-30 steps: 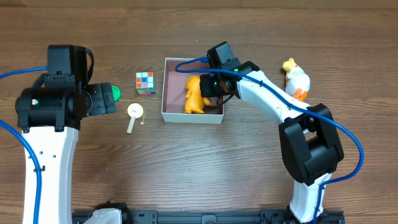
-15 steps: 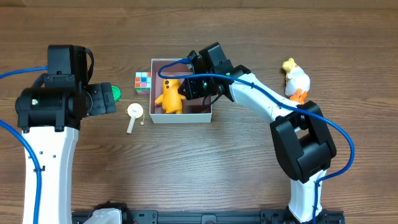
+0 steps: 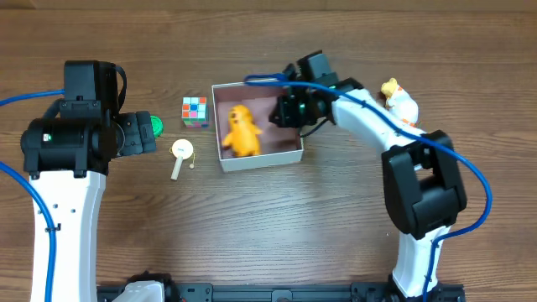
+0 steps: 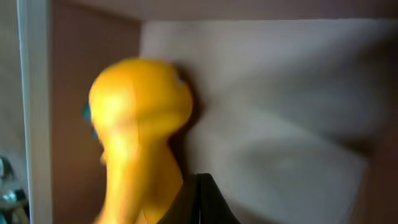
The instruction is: Pack container
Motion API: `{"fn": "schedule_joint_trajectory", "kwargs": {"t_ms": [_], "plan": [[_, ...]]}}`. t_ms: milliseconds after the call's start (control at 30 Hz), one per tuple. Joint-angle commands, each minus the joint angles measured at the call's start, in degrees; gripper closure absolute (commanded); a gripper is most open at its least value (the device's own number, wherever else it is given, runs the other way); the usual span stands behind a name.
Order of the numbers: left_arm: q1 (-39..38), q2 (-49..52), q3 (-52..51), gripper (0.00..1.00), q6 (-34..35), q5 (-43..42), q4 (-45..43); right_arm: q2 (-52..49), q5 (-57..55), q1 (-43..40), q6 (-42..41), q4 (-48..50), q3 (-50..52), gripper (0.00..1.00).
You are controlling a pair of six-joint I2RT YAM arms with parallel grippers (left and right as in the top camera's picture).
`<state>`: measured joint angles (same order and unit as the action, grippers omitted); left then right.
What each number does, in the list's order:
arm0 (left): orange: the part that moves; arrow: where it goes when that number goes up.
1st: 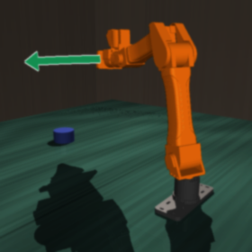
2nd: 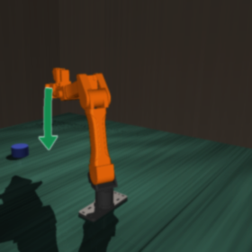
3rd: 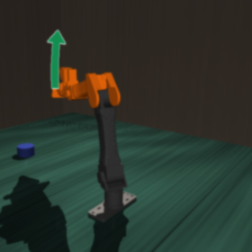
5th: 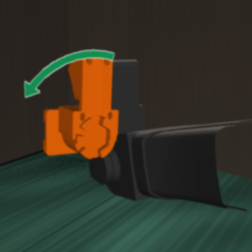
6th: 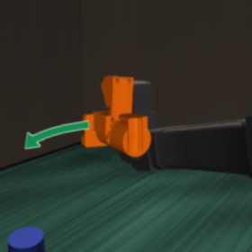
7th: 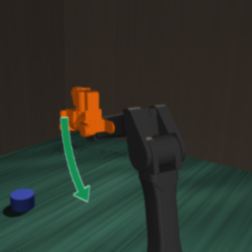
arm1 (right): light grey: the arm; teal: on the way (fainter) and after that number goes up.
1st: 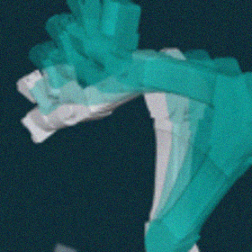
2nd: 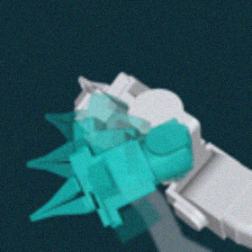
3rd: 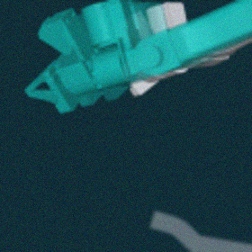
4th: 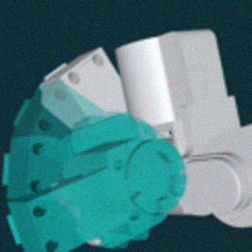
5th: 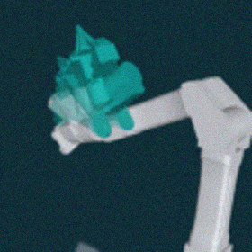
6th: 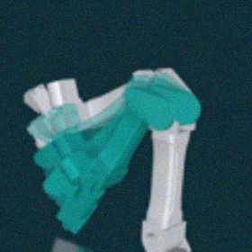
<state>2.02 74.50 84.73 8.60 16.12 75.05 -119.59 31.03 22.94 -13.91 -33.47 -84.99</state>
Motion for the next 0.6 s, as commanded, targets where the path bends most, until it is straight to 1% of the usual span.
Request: {"fn": "schedule_joint_trajectory", "kwargs": {"t_ms": [0,100,300,367,500,567], "plan": [[0.3,0.3,0.2,0.00,0.4,0.8,-0.1,0.6,-1.9,-2.2,0.4,-1.9,-0.2,0.96],[0.3,0.3,0.2,0.00,0.4,0.8,-0.1,3.0,-1.6,-2.3,2.1,-3.0,-0.2,0.95],[0.3,0.3,0.2,0.00,0.4,0.8,-0.1,15.9,-1.6,-2.2,2.1,-3.3,-0.3,0.95],[0.3,0.3,0.2,0.00,0.4,0.8,-0.1,19.2,-3.9,-2.0,1.9,-5.5,-0.3,0.95],[0.3,0.3,0.2,0.00,0.4,0.8,-0.1,19.1,-12.1,1.4,1.7,-13.3,-0.2,0.95],[0.3,0.3,0.2,0.00,0.4,0.8,-0.1,17.6,-15.4,3.9,1.7,-14.8,-0.2,0.95]]}}
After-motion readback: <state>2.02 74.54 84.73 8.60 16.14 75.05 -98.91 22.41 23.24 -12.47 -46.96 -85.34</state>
